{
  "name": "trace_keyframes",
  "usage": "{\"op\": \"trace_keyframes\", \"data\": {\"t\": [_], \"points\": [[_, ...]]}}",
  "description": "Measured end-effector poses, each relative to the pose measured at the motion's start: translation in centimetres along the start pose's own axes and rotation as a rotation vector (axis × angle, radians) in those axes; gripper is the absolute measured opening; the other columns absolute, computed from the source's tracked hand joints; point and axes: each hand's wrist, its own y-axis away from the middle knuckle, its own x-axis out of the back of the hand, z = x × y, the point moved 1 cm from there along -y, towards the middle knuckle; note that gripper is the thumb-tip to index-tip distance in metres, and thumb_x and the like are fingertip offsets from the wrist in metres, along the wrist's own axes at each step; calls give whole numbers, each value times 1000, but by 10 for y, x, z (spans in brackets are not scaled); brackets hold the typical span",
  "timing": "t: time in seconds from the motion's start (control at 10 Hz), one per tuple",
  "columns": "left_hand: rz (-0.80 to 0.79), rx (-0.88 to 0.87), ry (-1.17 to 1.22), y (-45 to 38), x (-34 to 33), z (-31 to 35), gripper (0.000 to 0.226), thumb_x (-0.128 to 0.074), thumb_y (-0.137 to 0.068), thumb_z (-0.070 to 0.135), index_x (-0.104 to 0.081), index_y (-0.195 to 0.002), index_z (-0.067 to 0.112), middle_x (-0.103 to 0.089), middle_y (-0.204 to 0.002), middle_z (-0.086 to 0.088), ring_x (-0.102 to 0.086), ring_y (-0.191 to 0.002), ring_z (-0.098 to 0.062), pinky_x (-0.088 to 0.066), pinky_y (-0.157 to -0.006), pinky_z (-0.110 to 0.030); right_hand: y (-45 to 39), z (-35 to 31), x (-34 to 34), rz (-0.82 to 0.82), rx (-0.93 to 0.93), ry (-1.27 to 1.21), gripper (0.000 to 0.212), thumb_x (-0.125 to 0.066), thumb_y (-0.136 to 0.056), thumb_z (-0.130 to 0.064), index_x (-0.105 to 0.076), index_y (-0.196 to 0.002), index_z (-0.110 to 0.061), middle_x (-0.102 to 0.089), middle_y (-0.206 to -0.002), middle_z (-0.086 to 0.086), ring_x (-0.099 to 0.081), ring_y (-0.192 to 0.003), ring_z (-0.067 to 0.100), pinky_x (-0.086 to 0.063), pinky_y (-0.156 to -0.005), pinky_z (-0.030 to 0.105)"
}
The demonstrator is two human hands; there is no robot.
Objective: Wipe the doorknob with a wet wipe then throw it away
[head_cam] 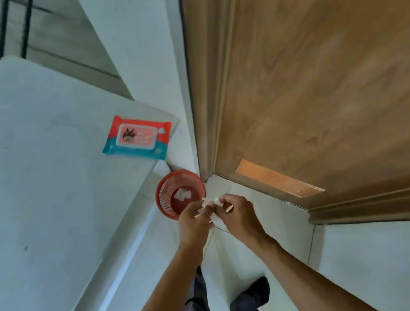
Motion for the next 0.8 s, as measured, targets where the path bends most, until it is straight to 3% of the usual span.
{"op": "trace_keyframes", "data": {"t": [0.1,0.3,0.4,0.5,0.6,0.7,0.8], "points": [[105,-47,-94,-41,23,-9,11,-62,-92,21,-64,-102,16,-65,-109,-8,-64,-96,-25,-58,-84,-40,-37,11,-49,-45,-38,-13,15,-66,-90,-30,-64,-101,-20,-62,-87,-16,-64,-79,3,-46,-59,3],[189,-33,-218,-130,48,-53,20,-62,-92,20,-61,-112,19,-65,-122,-5,-60,-103,-20,-50,-84,-28,-106,56,-124,-46,-52,62,31,-65,-92,-30,-58,-119,-18,-68,-118,0,-66,-105,17,-49,-76,9],[110,5,-373,-163,55,-83,43,-63,-92,25,-49,-133,21,-58,-134,-4,-57,-108,-19,-47,-87,-27,-126,85,-147,-86,-95,148,40,-67,-90,-28,-54,-127,-20,-64,-126,1,-64,-108,16,-48,-82,17],[48,53,-468,-181,66,-109,61,-64,-91,30,-36,-144,21,-50,-144,-2,-51,-127,-27,-45,-102,-41,-132,113,-158,-67,-124,183,42,-66,-90,-31,-53,-129,-22,-64,-127,-3,-58,-101,5,-40,-79,11],[36,34,-483,-189,75,-122,44,-64,-91,31,-51,-132,22,-60,-133,-1,-58,-112,-21,-49,-96,-36,-127,134,-161,-127,-159,205,37,-66,-90,-29,-57,-125,-22,-62,-130,-2,-57,-109,7,-40,-84,14],[28,-29,-463,-185,76,-121,18,-64,-91,27,-61,-109,28,-65,-114,8,-56,-94,-10,-46,-80,-19,-115,136,-157,-110,-207,160,33,-65,-91,-25,-58,-123,-21,-61,-131,1,-60,-116,16,-46,-86,20],[59,-119,-426,-177,68,-101,14,-64,-91,28,-56,-95,38,-60,-101,15,-56,-84,-5,-40,-60,-2,-111,117,-142,7,-194,83,23,-65,-92,-24,-62,-115,-21,-64,-124,0,-64,-106,15,-51,-81,16]]}}
